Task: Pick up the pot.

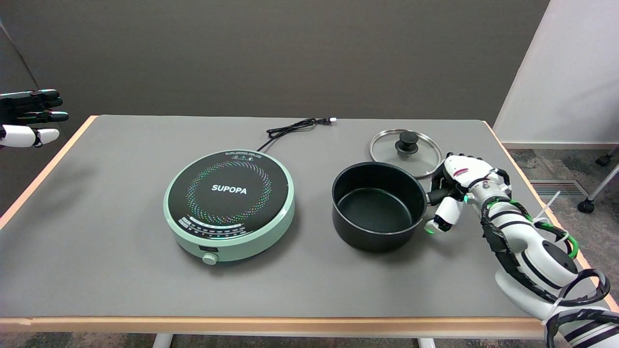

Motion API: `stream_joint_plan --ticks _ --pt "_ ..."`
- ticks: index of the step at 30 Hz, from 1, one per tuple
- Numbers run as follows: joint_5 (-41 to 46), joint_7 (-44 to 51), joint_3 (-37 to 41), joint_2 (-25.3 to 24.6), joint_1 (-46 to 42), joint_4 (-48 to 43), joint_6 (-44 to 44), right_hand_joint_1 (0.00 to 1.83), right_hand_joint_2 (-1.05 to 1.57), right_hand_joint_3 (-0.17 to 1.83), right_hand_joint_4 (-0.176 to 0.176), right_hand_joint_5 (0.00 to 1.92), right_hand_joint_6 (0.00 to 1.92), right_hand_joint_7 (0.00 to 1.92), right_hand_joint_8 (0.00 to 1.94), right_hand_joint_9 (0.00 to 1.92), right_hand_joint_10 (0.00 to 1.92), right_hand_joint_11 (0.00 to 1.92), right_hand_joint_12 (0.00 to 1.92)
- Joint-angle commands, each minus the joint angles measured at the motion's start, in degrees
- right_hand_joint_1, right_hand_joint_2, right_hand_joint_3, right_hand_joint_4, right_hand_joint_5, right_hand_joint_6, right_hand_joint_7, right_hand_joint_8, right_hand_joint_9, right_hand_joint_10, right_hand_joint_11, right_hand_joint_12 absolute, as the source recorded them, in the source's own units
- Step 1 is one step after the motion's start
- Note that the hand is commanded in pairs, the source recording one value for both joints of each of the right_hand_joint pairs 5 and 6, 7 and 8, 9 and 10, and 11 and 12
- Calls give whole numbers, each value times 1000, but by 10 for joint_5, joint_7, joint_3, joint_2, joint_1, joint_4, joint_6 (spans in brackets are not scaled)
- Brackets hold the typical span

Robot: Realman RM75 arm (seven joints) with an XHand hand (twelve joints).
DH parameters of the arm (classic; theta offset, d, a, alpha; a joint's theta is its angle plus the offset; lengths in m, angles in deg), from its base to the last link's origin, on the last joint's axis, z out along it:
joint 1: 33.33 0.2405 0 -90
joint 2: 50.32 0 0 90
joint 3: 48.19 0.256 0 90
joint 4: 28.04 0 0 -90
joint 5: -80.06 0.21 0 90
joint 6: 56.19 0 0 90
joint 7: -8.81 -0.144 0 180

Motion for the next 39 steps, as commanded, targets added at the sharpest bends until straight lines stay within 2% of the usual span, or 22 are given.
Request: stream_joint_plan --ticks 1,4,9,11,14,19,21,22,25,30,33,39 --pt "16 3 -1 1 1 -1 -8 1169 -612 1353 -13 1156 1156 1156 1156 1156 1156 1156 1156" --pt "16 3 -3 1 1 -1 -7 1154 -628 1423 -27 1212 1212 1212 1212 1212 1212 1212 1212" --pt "32 3 -3 1 1 -2 -1 1156 -603 1415 -28 1223 1223 1223 1223 1223 1223 1223 1223" --pt "34 3 -4 1 1 1 -1 1173 -577 1538 -27 1220 1220 1220 1220 1220 1220 1220 1220" --pt "35 2 -4 1 1 2 -1 1210 -585 1828 -34 1236 1236 1236 1236 1236 1236 1236 1236" --pt "42 -1 -2 1 -1 2 4 1234 -619 1833 -67 1328 1328 1328 1328 1328 1328 1328 1328" --pt "55 -2 0 1 -1 2 7 1213 -406 1833 -109 1495 1495 1495 1495 1495 1495 1495 1495" --pt "61 -2 0 1 -1 2 7 1203 -301 1790 -114 1557 1557 1557 1557 1557 1557 1557 1557" --pt "68 1 -1 2 0 5 10 1193 -93 1648 -94 1717 1717 1717 1717 1717 1717 1717 1717" --pt "55 3 -2 3 0 11 6 1238 -85 1359 -81 1749 1749 1749 1749 1749 1749 1749 1749" --pt "55 3 1 4 1 11 2 1253 -173 1438 -90 1728 1728 1728 1728 1728 1728 1728 1728" --pt "58 1 3 19 4 11 0 1261 -188 1568 -93 1730 1730 1730 1730 1730 1730 1730 1730"
